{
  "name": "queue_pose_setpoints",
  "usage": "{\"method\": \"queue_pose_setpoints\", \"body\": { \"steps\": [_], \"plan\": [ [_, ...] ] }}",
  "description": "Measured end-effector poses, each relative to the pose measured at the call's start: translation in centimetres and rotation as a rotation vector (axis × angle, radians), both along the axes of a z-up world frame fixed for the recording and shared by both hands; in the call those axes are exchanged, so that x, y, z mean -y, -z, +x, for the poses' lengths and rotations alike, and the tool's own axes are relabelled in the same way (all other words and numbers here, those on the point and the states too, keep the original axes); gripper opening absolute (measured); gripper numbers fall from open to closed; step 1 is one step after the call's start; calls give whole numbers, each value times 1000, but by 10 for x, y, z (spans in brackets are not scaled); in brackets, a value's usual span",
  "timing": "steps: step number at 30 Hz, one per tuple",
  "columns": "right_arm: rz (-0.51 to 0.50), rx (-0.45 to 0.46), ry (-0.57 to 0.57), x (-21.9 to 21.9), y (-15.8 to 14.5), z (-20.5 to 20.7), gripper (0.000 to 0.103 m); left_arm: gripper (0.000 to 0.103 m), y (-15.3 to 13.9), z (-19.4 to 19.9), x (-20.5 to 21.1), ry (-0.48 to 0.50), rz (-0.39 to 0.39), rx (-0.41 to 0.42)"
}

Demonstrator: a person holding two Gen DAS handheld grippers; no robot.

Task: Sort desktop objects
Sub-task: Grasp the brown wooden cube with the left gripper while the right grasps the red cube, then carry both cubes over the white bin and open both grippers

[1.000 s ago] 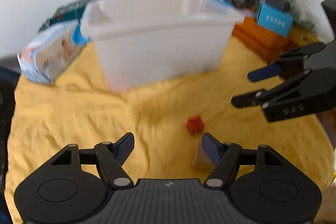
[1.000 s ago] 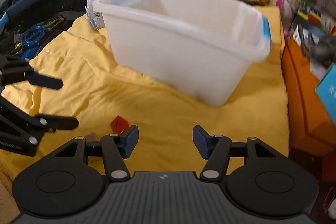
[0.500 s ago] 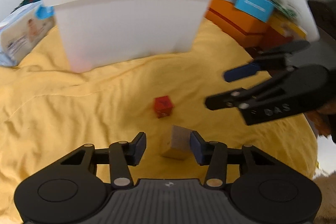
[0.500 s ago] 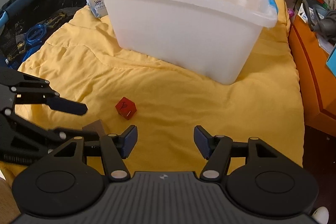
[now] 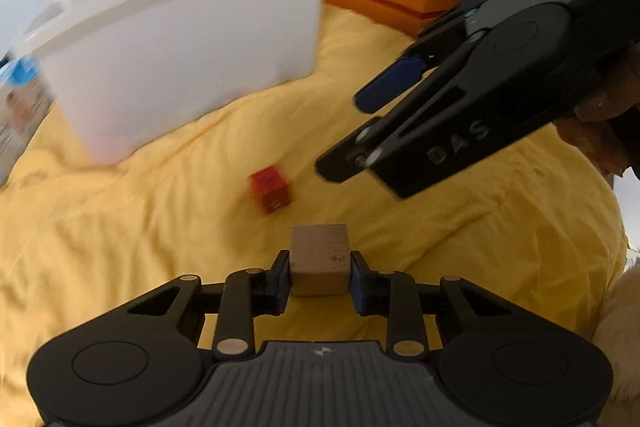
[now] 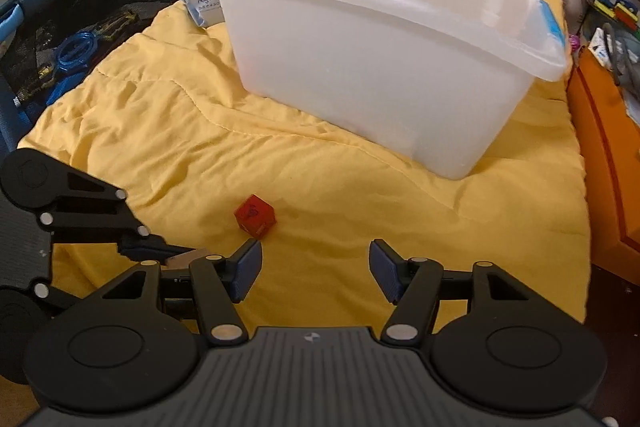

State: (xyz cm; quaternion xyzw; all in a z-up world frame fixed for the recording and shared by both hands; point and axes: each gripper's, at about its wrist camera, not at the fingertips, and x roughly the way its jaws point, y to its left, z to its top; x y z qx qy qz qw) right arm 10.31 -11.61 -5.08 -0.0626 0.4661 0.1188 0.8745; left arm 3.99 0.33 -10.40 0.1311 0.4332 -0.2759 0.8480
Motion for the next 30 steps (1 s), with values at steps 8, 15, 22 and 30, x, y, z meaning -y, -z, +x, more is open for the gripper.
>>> {"method": "queue_pose_setpoints", "body": {
  "steps": [8, 15, 22, 30],
  "plan": [
    [28, -25, -116, -32, 18, 22, 43, 33, -5, 7, -51, -167, 26, -13],
    [-40, -29, -142, -36, 25, 20, 29, 33, -3, 18, -56, -186, -18, -10],
    [-84, 79, -99, -14, -25, 16, 29, 33, -68, 38, -53, -160, -118, 142],
    [-120, 341, -14, 8, -116, 54, 29, 33, -156, 102, -51, -160, -163, 391]
  ]
}}
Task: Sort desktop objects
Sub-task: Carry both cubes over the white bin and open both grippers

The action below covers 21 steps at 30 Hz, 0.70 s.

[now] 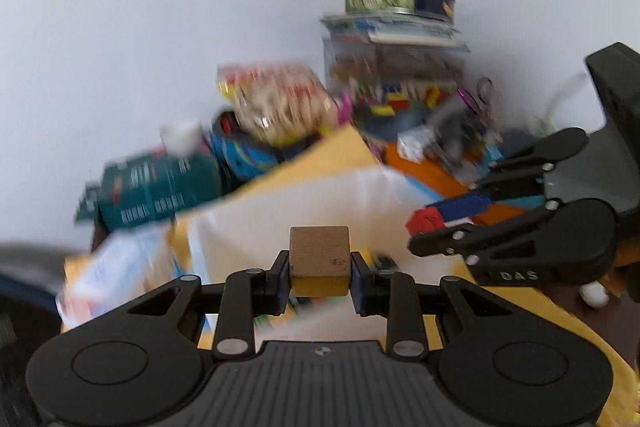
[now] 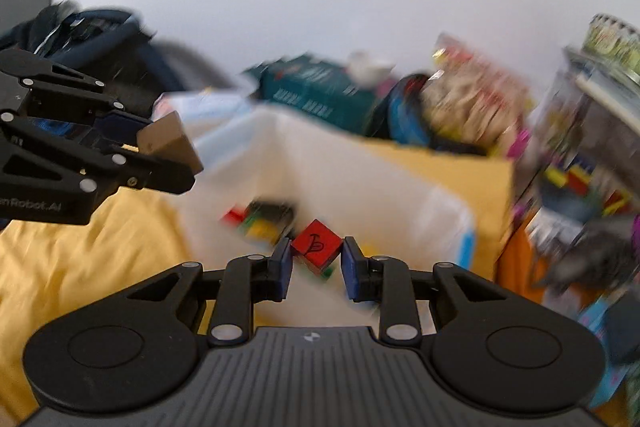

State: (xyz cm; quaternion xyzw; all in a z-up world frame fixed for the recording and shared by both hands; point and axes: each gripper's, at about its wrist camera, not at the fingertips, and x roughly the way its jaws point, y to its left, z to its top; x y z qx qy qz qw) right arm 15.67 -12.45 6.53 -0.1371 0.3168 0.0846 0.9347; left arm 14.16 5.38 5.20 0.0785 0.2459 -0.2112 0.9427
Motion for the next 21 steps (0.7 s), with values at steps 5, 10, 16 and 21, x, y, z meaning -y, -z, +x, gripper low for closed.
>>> {"method": "queue_pose_setpoints", "body": {
  "steps": [5, 10, 16, 21],
  "plan": [
    [3, -23, 51, 7, 6, 41, 29, 33, 13, 49, 9, -33, 48, 4],
    [6, -126, 102, 16, 40, 72, 30, 33, 50, 78, 15, -64, 63, -91],
    [19, -154, 137, 21, 57, 74, 47, 38, 74, 85, 12, -86, 86, -154],
    [10, -130, 129, 23, 48, 70, 54, 72, 61, 75, 13, -86, 71, -104]
  ]
}}
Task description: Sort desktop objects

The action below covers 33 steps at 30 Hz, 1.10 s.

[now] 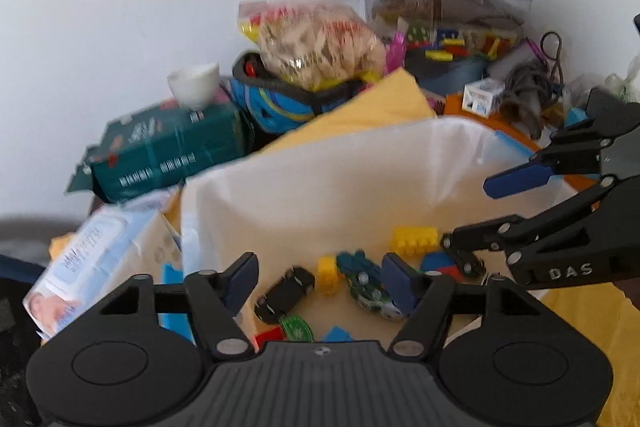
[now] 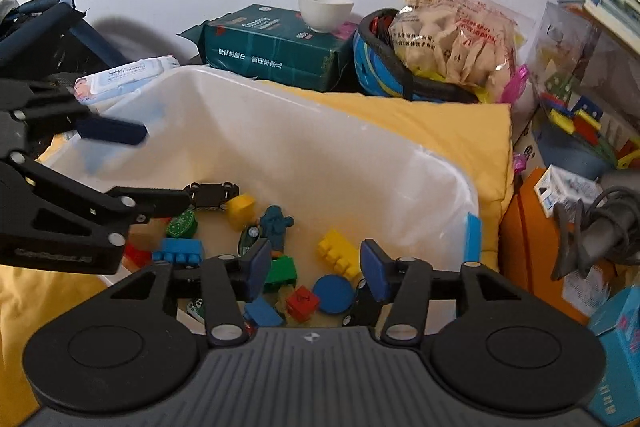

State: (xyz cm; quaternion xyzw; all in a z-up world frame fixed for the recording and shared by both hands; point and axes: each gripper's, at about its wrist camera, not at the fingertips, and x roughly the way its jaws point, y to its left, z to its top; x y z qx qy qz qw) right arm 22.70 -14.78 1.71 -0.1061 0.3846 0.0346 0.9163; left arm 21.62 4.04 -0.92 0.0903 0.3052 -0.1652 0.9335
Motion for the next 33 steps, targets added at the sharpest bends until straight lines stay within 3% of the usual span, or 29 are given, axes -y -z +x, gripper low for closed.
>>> {"method": "queue_pose_setpoints", "body": {
  "steps": [3, 6, 11, 15, 20, 25, 33],
  "plan": [
    [-7, 16, -6, -1, -7, -3, 60, 77, -15, -9, 3, -14, 10, 33],
    [20, 17, -11, 0, -14, -10, 71, 80, -24, -16, 8, -30, 46, 16],
    [-6, 23, -27, 4, -27, -28, 94, 80, -31, -33, 20, -91, 247, 90],
    [-34, 23, -6, 11, -32, -34, 95, 80, -42, -46, 30, -102, 319, 166],
    [-28, 48, -2, 14, -39, -44, 96, 87, -58, -61, 44, -102, 319, 232],
    [-34, 7, 3, 16, -34, -39, 96, 88, -61, -52, 50, -77, 270, 124],
    [-51, -52, -2, 13, -26, -30, 96, 88, -51, -37, 50, -105, 254, 33]
  ]
}}
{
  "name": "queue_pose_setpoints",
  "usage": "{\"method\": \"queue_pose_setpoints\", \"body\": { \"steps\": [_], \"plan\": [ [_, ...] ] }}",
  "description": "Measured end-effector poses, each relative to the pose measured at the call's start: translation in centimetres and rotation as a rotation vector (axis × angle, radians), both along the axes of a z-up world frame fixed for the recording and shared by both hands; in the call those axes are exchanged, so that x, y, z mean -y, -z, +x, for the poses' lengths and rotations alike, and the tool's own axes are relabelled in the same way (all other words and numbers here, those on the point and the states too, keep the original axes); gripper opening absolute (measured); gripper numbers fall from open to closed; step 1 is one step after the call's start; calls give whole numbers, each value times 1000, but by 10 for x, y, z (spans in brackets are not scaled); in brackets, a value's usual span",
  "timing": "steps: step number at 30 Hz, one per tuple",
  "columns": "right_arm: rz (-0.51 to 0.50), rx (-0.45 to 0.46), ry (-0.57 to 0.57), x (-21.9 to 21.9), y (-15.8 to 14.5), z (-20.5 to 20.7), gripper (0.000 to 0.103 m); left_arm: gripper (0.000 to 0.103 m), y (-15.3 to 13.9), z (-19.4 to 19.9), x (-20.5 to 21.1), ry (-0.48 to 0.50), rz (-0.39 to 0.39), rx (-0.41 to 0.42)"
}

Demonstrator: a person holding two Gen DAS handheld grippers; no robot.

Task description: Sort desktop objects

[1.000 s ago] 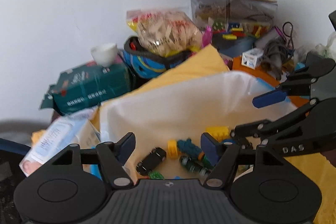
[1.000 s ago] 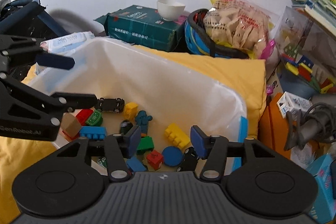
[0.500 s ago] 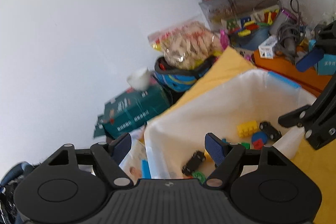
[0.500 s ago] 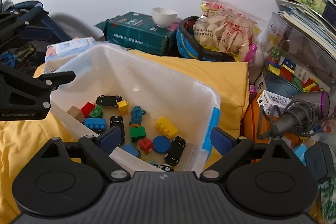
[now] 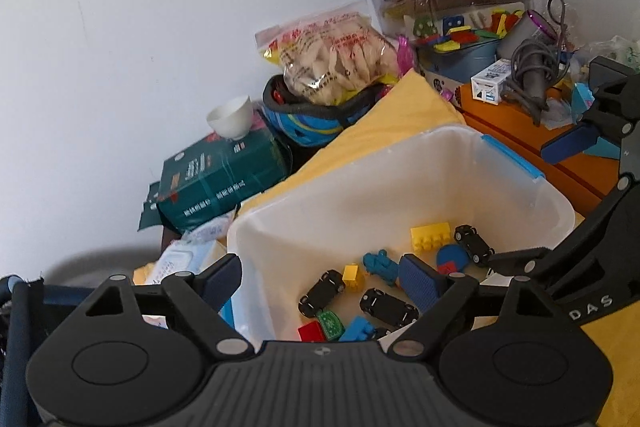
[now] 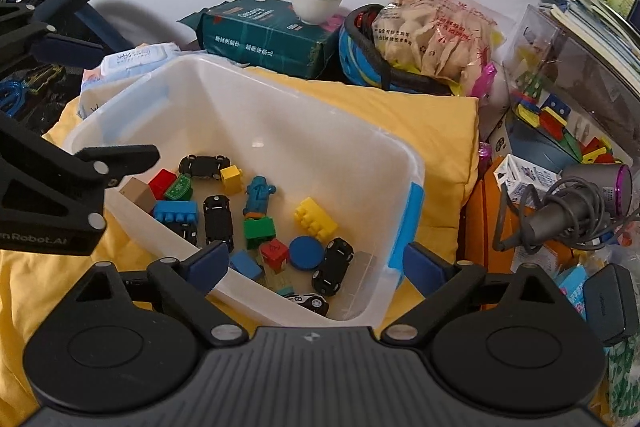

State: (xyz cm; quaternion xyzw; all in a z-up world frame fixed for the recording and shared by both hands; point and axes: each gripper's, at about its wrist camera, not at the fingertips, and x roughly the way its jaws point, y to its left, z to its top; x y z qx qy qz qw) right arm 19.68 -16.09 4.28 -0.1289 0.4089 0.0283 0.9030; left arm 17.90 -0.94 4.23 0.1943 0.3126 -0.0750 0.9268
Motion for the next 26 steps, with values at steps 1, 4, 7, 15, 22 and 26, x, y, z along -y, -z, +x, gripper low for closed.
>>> {"method": "queue_pose_setpoints", "body": {
  "steps": [1, 4, 7, 15, 22, 26],
  "plan": [
    [1, 0, -1, -1, 0, 1, 96, 88, 1, 0, 0, -3, -3, -3],
    [2, 0, 2, -1, 0, 1, 96, 88, 2, 2, -1, -11, -20, -18],
    [-1, -1, -2, -1, 0, 1, 96, 88, 4, 5, -2, -12, -31, -40],
    [-5, 1, -4, -1, -2, 5, 96, 88, 1, 8, -2, 2, -29, -43],
    [-4, 7, -7, -2, -4, 5, 97, 88, -2, 10, -1, 4, -17, -35],
    [-3, 6, -5, -2, -3, 5, 97, 88, -2, 10, -2, 9, -25, -44]
  ]
}}
